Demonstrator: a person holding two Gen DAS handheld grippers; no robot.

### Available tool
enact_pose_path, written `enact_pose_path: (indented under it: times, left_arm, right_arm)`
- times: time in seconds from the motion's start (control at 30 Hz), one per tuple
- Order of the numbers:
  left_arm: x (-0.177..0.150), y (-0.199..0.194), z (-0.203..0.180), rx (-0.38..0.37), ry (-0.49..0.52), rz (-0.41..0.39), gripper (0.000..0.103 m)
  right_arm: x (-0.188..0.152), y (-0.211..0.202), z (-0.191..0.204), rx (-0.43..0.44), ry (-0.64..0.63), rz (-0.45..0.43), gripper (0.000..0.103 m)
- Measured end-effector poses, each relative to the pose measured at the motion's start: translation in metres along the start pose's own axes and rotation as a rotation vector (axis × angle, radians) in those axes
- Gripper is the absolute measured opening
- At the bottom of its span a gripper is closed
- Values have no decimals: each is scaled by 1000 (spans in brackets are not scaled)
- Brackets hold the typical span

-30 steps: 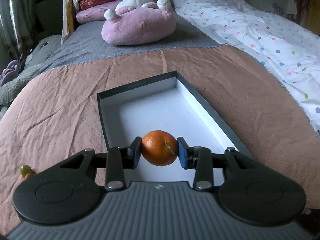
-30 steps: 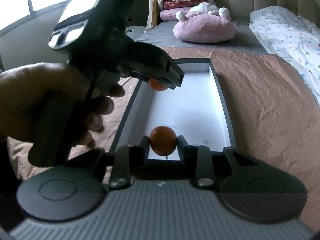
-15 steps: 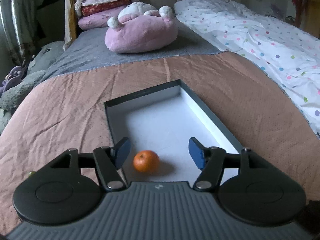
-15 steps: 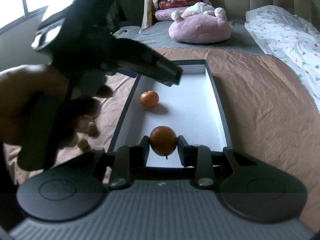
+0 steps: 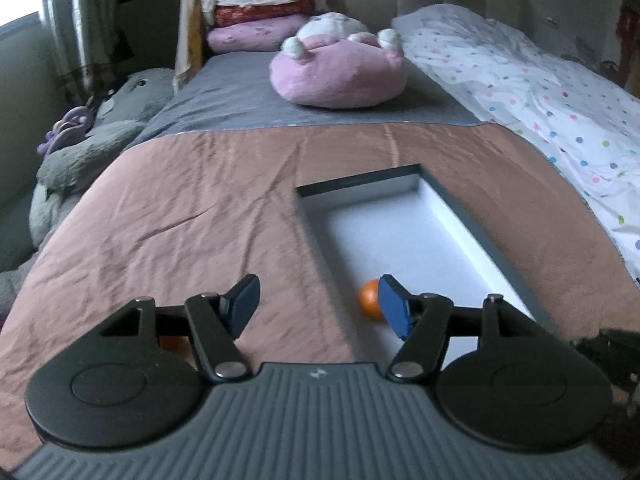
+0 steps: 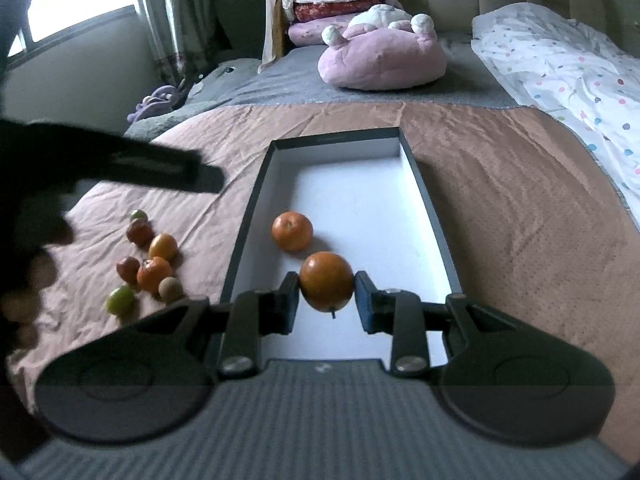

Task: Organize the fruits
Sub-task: 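Lower the right tool into the box and open it to release the tangerine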

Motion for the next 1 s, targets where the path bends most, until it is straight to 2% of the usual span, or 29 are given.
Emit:
enact_pose_path:
  times: [0.53,1.0]
  left_arm:
    - [-30,-50,91,82,-106,-25,74]
    - [-38,-53,109,90,-147,-41,74]
  right_arm:
    - [19,32,15,-47,-11,33,33]
    - [32,43,0,-156,12,55,34]
Point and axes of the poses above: each gripper's, at about its wrist camera, not at the fingertips, and y roughly the way its jaws point, z to its left, x to its top, the point moved 9 cm from there along y, roughly the way its jaws point, and after that the axes turned 10 degrees about -y, right-handed, at the moved point
